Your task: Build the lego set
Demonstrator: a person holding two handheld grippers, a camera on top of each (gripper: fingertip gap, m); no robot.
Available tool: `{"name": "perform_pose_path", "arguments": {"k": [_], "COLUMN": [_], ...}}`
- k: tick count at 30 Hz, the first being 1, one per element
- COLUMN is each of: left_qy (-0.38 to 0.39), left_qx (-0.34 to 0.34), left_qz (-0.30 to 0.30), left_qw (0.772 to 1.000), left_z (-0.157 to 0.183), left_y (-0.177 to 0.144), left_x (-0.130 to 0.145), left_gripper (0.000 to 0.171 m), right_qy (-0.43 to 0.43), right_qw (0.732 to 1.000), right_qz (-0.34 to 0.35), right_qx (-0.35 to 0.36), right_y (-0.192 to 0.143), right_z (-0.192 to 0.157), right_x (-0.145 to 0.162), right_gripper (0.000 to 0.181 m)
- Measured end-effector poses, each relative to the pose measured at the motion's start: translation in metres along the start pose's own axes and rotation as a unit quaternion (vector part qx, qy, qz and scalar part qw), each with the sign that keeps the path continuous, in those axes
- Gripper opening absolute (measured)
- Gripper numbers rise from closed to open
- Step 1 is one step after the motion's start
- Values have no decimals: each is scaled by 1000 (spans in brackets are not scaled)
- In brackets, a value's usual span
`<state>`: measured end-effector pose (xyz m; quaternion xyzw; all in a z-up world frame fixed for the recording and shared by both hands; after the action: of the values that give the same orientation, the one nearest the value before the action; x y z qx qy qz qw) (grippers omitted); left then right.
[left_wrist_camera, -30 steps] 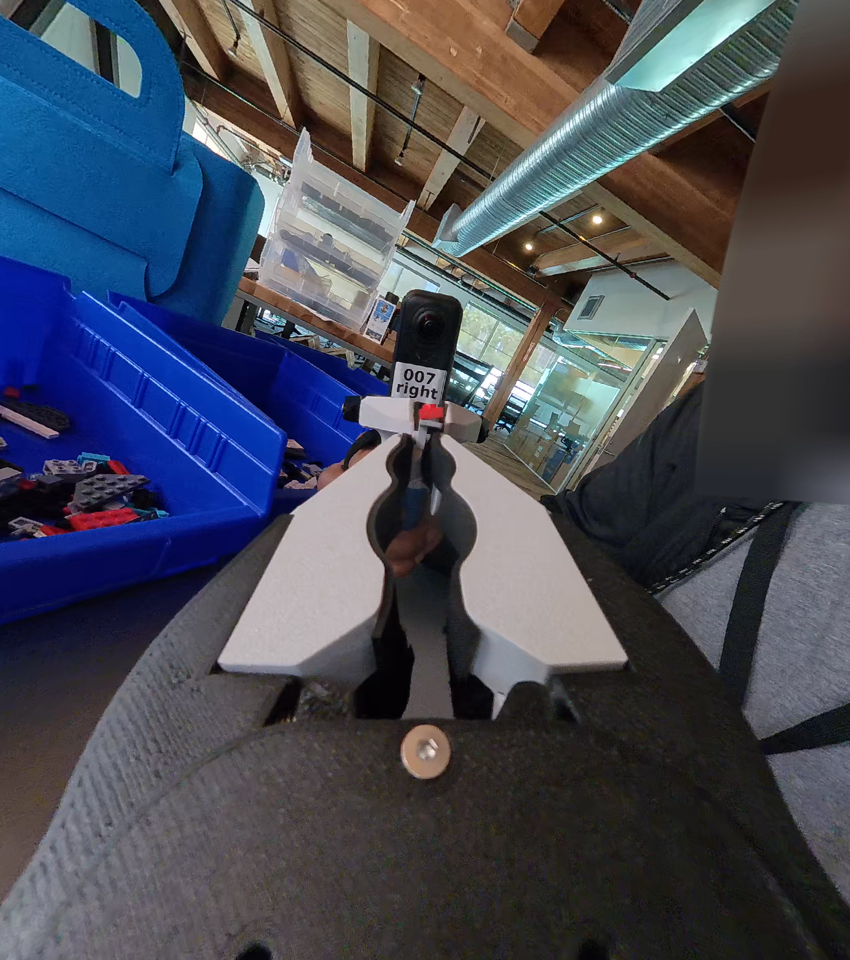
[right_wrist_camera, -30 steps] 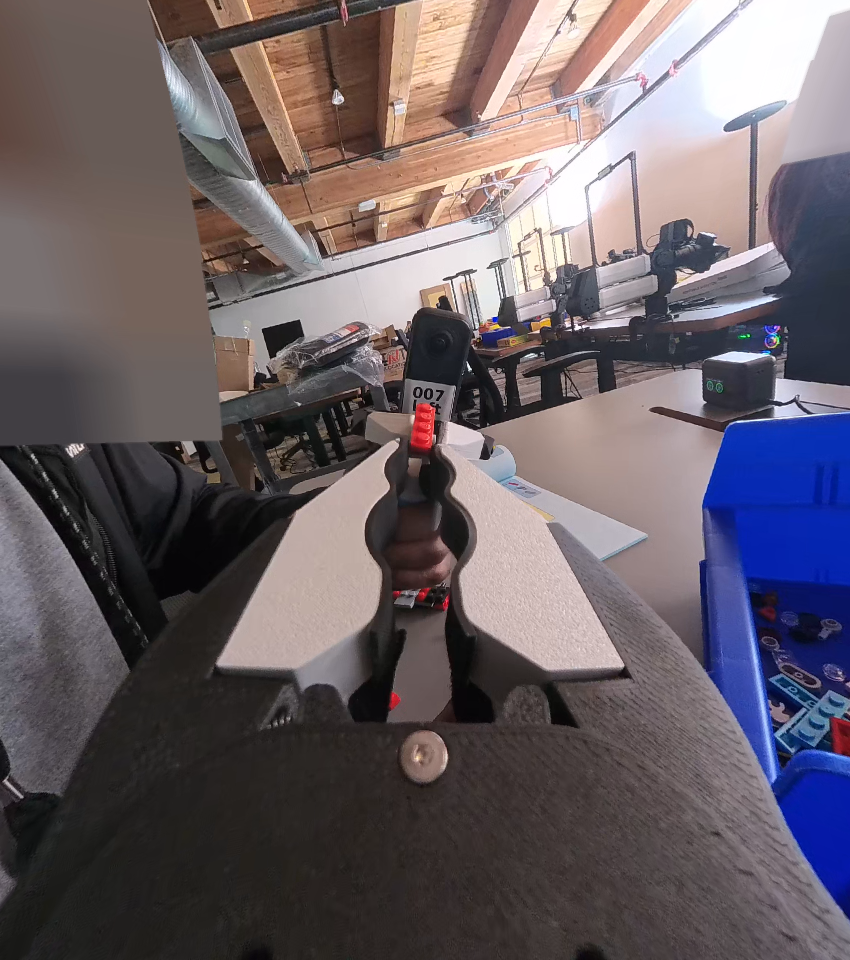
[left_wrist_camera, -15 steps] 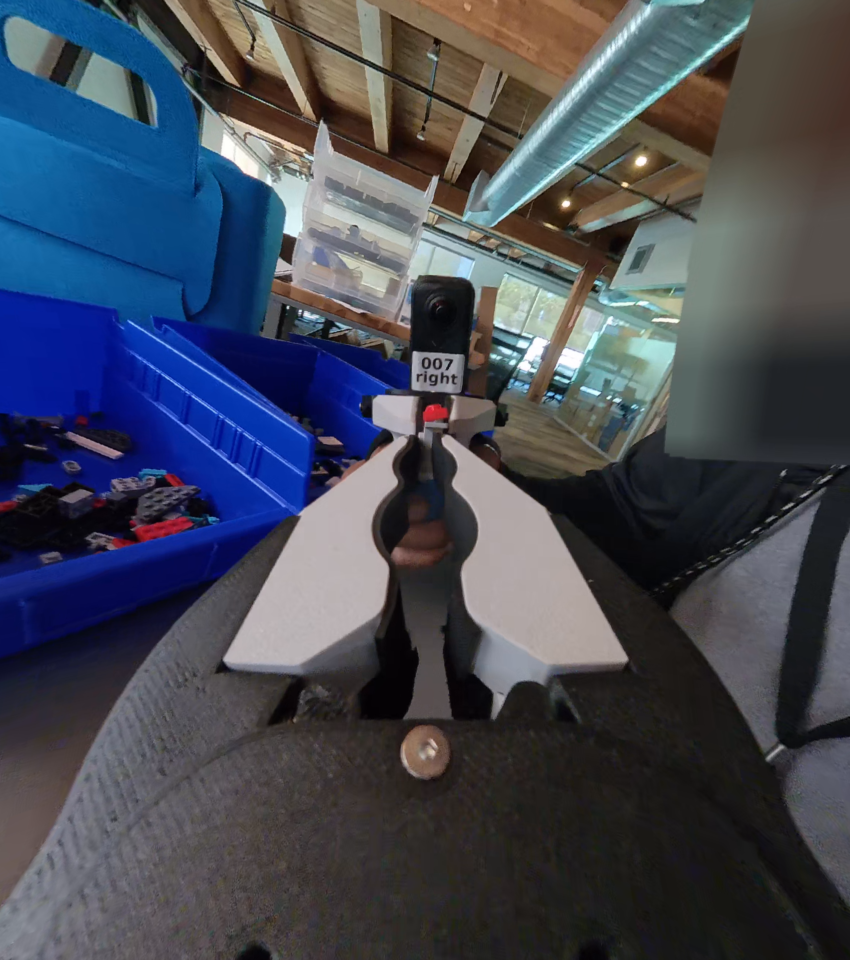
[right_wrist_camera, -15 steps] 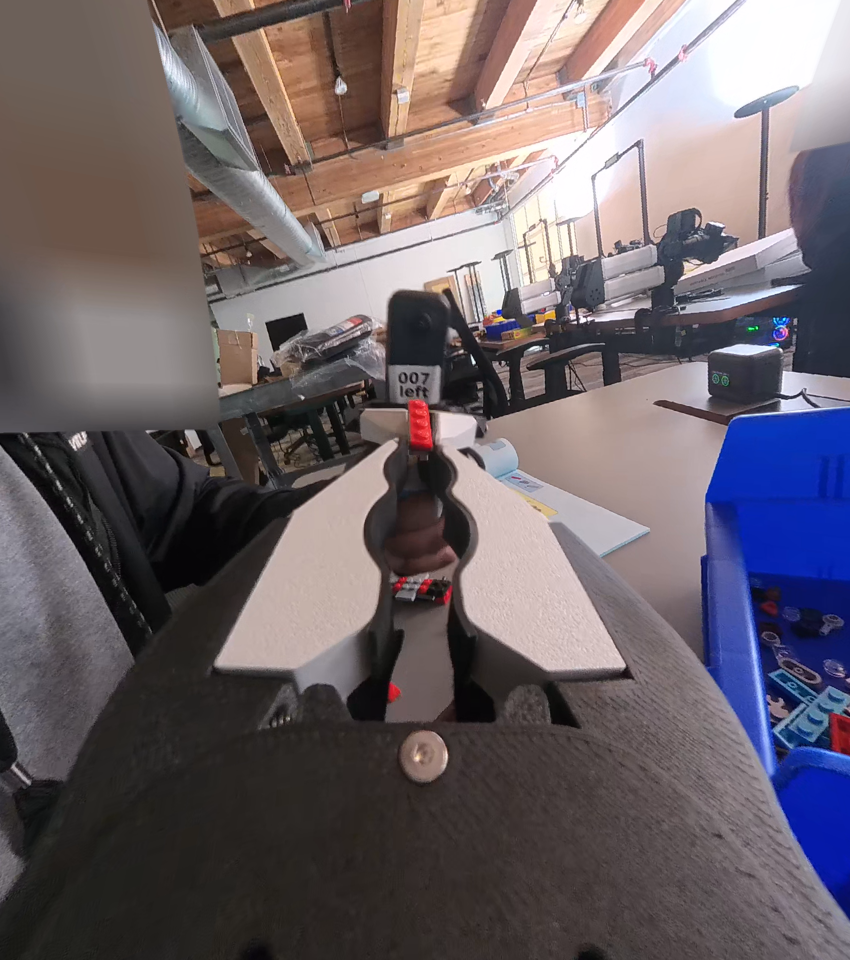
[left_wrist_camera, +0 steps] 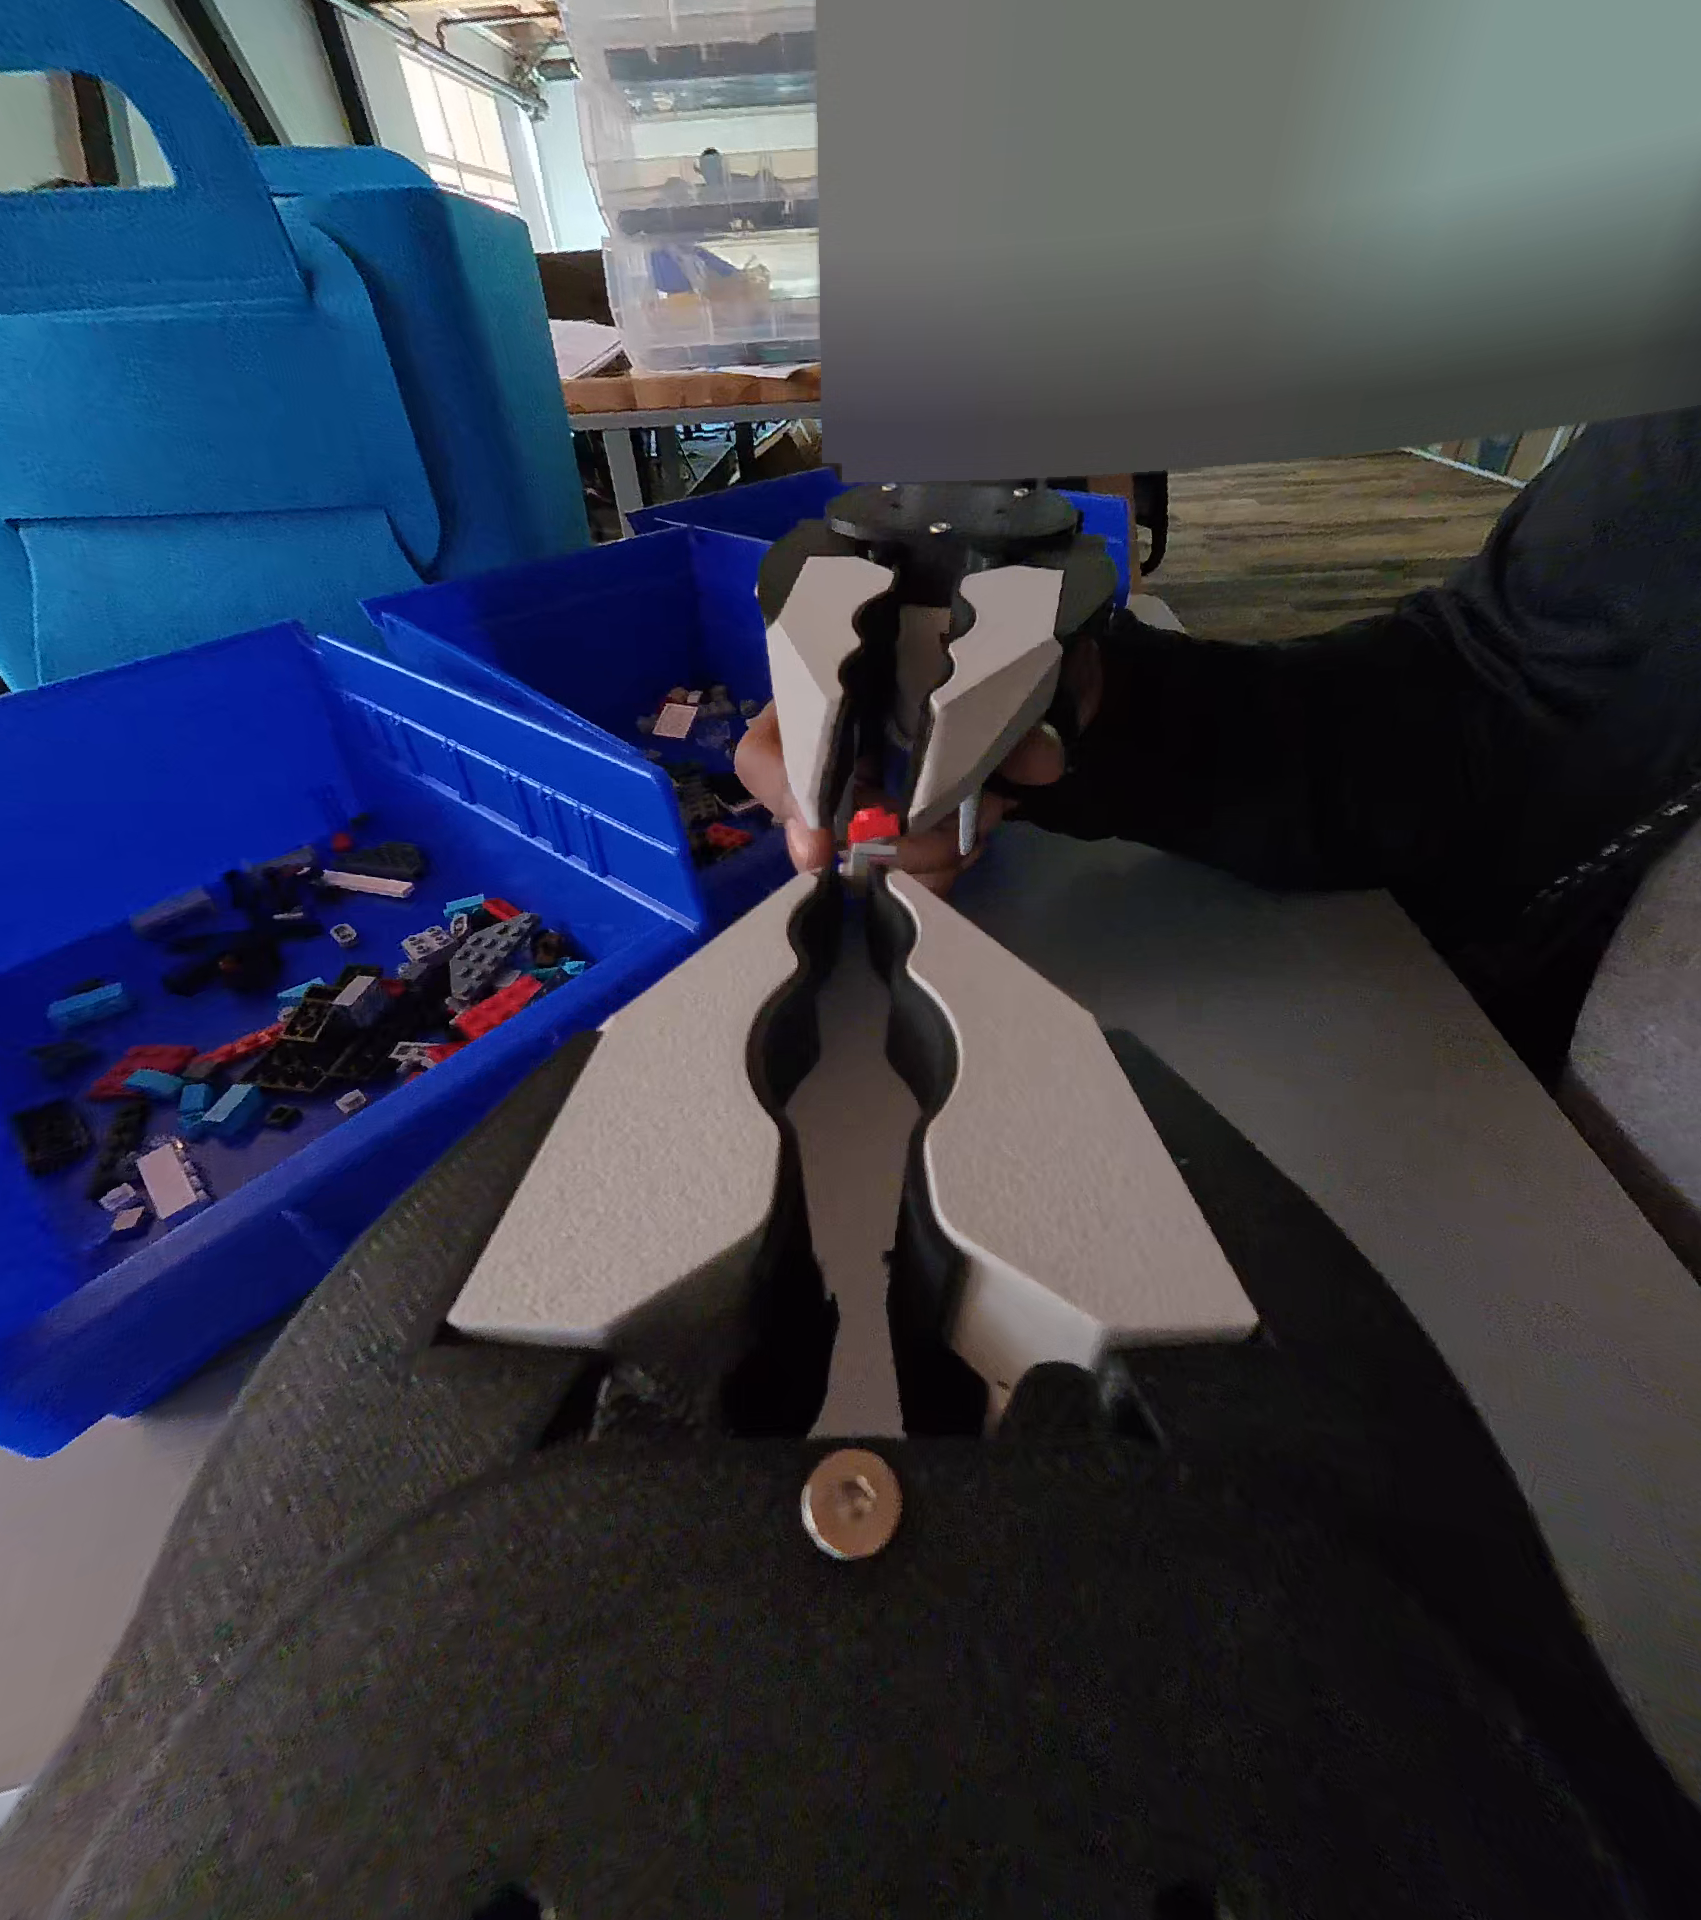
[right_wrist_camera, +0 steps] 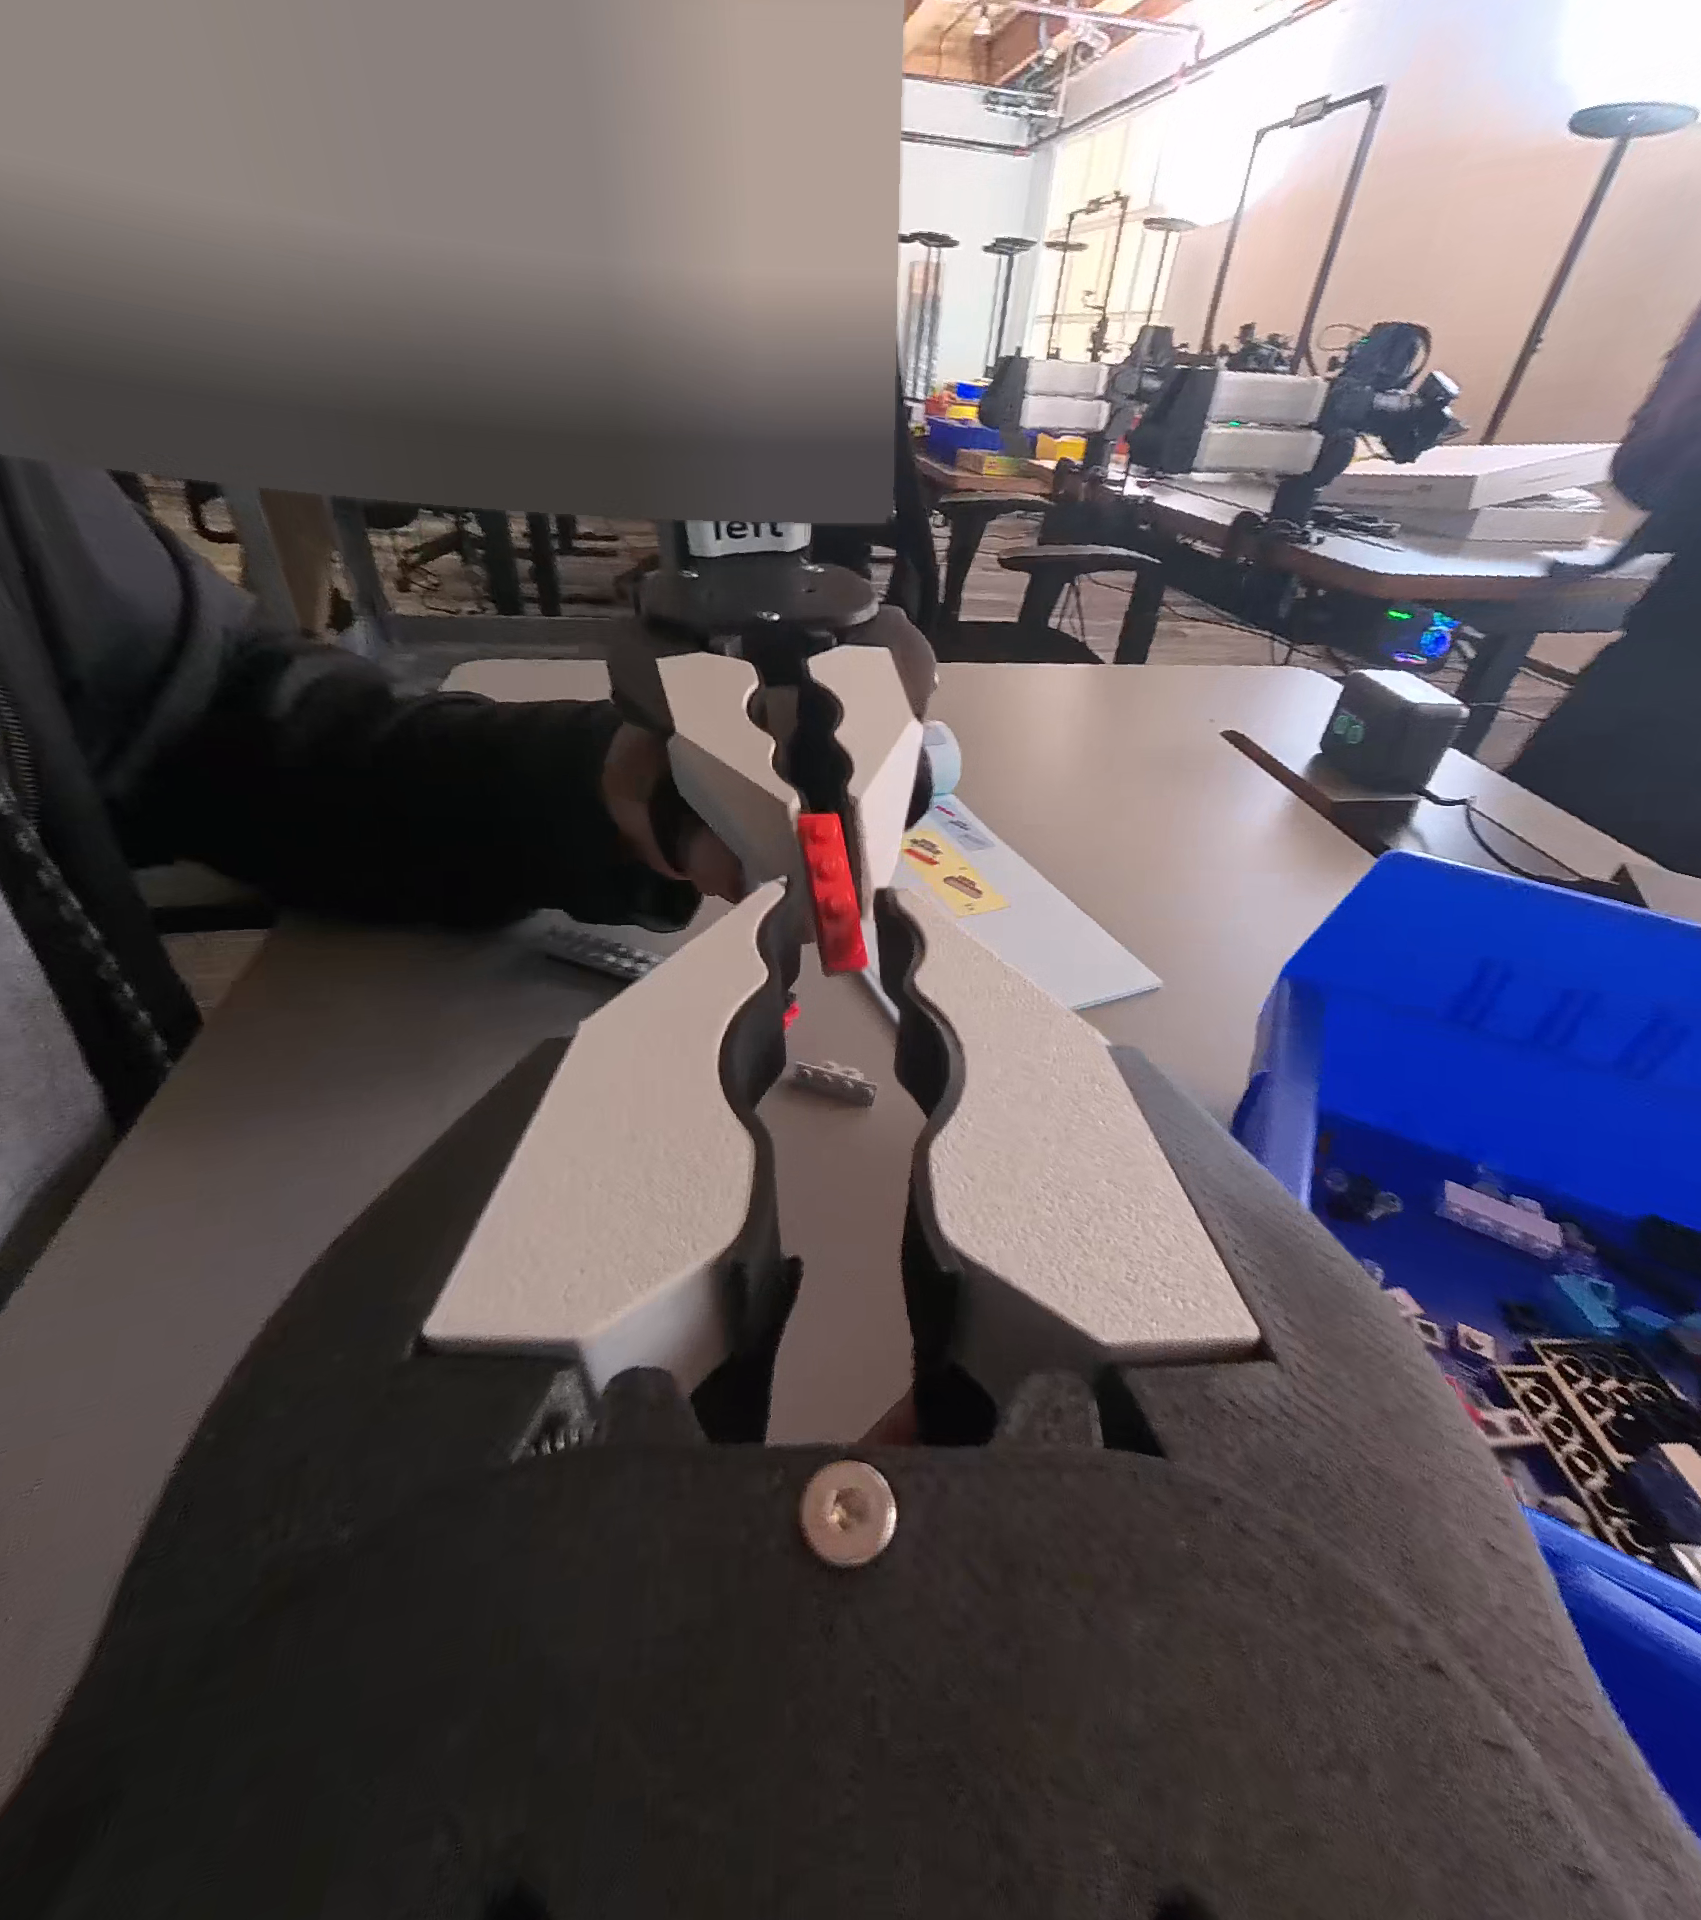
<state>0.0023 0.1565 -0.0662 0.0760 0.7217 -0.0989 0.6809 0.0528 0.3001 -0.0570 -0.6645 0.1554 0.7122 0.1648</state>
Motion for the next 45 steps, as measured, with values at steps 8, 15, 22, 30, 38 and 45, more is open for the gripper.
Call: {"name": "perform_pose_path", "arguments": {"k": [8, 15, 22, 30, 38, 45], "left_qy": [1, -10, -71, -110, -118, -131], "left_qx": [19, 25, 21, 23, 39, 51], "left_qz": [-6, -4, 11, 9, 12, 40], "left_qw": [1000, 1000, 997, 994, 992, 989], "left_z": [4, 3, -4, -9, -7, -7], "left_y": [2, 2, 2, 2, 3, 4], "left_x": [2, 3, 4, 8, 9, 10], "left_gripper": [3, 3, 3, 3, 3, 3], "right_qy": [30, 46, 9, -6, -23, -16], "right_qw": [999, 998, 1000, 1000, 1000, 1000], "right_qz": [3, 7, 16, 20, 2, 4], "right_qx": [-29, -38, 4, 10, 8, 5], "right_y": [1, 1, 2, 2, 2, 1], "right_z": [-2, -2, 1, 1, -1, -1], "right_x": [2, 3, 3, 3, 4, 2], "right_gripper": [12, 10, 10, 10, 10, 10]}}
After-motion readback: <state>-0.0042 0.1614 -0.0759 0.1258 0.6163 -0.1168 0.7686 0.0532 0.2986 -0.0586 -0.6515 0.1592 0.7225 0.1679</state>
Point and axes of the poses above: each gripper's, where its closed fingertips meet, y out along the fingers, x out of its underside, z = x × y across the jaws, the point moved 8 cm from there along -y, back along the fingers, and after that the axes turned 4 degrees about z, right-handed, at the moved point
